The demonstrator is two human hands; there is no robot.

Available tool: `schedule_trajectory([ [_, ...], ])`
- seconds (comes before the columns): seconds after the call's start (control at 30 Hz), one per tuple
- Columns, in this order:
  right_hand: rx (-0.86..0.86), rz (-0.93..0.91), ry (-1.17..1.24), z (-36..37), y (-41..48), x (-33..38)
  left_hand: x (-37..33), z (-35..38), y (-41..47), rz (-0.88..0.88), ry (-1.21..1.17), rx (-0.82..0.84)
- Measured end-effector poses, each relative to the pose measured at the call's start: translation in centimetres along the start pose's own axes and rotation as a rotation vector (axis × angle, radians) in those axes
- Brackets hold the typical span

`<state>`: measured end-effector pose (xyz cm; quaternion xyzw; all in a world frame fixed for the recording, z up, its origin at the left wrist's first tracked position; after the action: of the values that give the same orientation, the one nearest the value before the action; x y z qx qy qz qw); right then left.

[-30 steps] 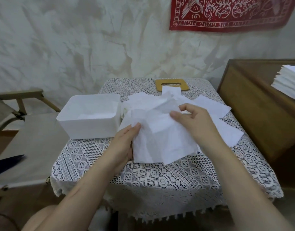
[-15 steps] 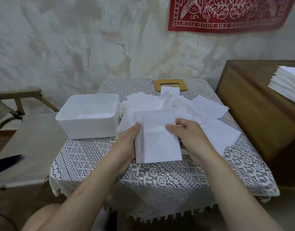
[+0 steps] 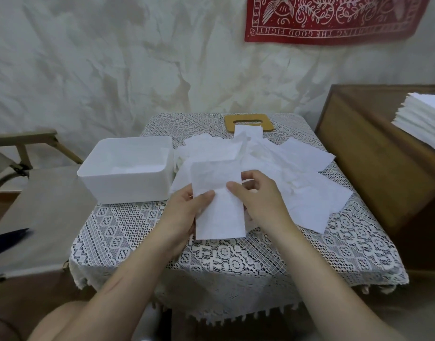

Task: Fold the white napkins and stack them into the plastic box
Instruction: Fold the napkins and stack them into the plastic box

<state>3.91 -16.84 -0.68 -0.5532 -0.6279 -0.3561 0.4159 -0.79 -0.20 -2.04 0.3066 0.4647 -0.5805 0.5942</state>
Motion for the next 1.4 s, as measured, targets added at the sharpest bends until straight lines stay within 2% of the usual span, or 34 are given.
schedule_trajectory([
  [0.07, 0.066, 0.057, -0.012, -0.5, -0.3, -0.1, -0.1, 0.0, 0.1, -0.003, -0.012, 0.001],
  [0.2, 0.193, 0.096, 0.145, -1.2, -0.9, -0.2, -0.1, 0.3, 0.2, -0.011, -0.009, -0.004],
  [0.4, 0.062, 0.014, 0.044, -1.6, -0.4, -1.3, 0.4, 0.5, 0.6, 0.038, 0.120, -0.086],
  [0.63, -0.314, -0.127, -0.459, -5.1, 1.7, -2.5, -0.1, 0.0, 1.2, 0.036, 0.124, -0.113],
  [0.77, -0.278, -0.098, -0.594, -5.1, 3.3, -2.7, 0.0, -0.3, 1.3, 0.031, 0.150, -0.103],
  [0.93, -0.249, -0.107, -0.521, -5.0, 3.8, -2.7, -0.2, -0.7, 1.5, 0.041, 0.186, -0.096],
  [1.07, -0.217, -0.174, -0.595, -5.0, 3.8, -2.6, -0.3, -0.7, 1.3, 0.041, 0.178, -0.096],
  [1.27, -0.335, -0.275, -0.616, -4.1, 4.0, -2.5, -0.4, -0.7, 0.6, 0.032, 0.176, -0.089],
  [1.4, -0.344, -0.325, -0.631, -4.0, 4.1, -2.5, -0.7, -1.1, 0.6, 0.022, 0.162, -0.096],
])
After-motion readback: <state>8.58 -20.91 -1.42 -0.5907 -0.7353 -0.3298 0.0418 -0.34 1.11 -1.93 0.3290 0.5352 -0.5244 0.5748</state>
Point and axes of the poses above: each hand's wrist, its own y-axis towards the middle knuckle, its own z-axis out of the palm, x = y × z, the point moved 1 cm from there along y, towards the middle knuckle, and after that the axes turned 9 degrees about -y, right-handed, at the moved point
